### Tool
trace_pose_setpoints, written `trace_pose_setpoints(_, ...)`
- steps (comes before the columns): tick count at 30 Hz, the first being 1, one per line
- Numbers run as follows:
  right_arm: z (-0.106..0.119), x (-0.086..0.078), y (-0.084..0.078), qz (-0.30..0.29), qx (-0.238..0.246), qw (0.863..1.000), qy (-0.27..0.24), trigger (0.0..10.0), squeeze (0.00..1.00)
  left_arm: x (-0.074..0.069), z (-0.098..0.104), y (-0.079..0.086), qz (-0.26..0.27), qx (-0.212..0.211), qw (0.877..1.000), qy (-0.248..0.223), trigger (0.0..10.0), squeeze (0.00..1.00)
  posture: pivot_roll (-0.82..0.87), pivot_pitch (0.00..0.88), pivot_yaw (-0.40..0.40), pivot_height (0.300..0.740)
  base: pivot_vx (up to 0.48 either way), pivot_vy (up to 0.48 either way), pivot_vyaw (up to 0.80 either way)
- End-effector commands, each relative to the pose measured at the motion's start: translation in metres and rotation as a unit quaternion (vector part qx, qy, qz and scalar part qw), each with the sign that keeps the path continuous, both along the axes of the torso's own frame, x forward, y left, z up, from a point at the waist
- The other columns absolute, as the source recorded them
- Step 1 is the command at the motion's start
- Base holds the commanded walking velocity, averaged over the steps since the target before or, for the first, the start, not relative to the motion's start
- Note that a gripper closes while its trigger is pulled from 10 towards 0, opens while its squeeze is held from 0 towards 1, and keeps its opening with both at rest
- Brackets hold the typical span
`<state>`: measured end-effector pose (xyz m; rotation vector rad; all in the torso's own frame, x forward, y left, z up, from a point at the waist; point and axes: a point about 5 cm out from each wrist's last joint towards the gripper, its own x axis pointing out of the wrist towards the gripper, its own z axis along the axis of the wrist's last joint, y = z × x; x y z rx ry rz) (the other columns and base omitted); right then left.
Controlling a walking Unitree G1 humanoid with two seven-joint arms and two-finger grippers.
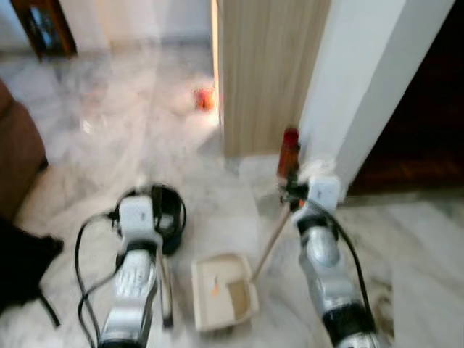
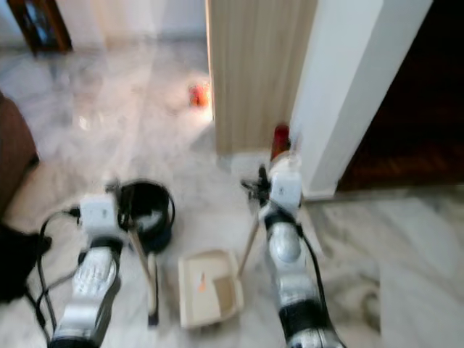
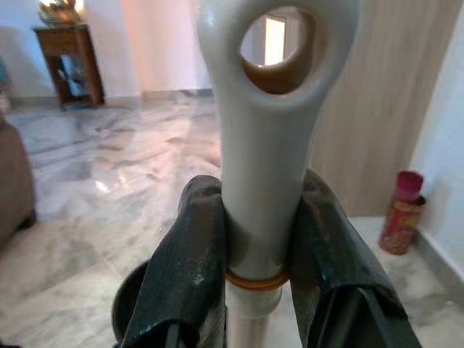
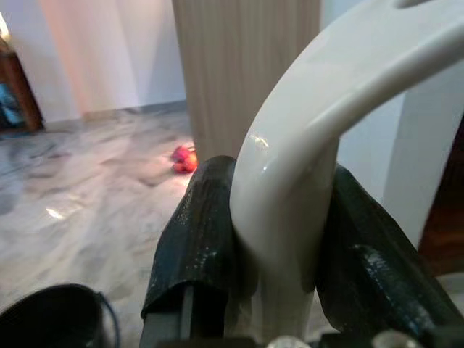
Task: Sweep floor
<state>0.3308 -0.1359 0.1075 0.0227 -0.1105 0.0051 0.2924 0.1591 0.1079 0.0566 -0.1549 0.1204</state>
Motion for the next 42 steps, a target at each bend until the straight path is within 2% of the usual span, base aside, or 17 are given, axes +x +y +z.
trace_pose_setpoints(1, 0.015, 0.004, 0.011, 0.014, 0.005, 0.999, -0.03, 10.0, 0.0, 0.0, 0.01, 0.006, 0.009, 0.005, 1.0, -0.024, 10.0, 0.0, 0.13, 0.048, -0.015, 0.74, 0.0, 0.42, 0.0)
trace_pose_setpoints(27, 0.02, 0.005, 0.009, 0.012, 0.008, 0.999, -0.037, 10.0, 0.0, 0.001, 0.01, 0.006, 0.009, 0.002, 1.0, -0.022, 10.0, 0.0, 0.13, 0.05, -0.016, 0.74, 0.0, 0.41, 0.0)
trace_pose_setpoints(33, 0.021, 0.005, 0.009, 0.012, 0.008, 0.999, -0.038, 10.0, 0.0, 0.0, 0.01, 0.006, 0.007, 0.006, 1.0, -0.024, 10.0, 0.0, 0.13, 0.051, -0.014, 0.74, 0.0, 0.0, 0.0)
trace_pose_setpoints(42, 0.026, 0.003, -0.001, 0.002, 0.003, 0.999, -0.048, 10.0, 0.0, 0.0, 0.009, 0.007, 0.006, 0.008, 1.0, -0.02, 10.0, 0.0, 0.13, 0.051, -0.01, 0.74, 0.0, 0.0, 0.0)
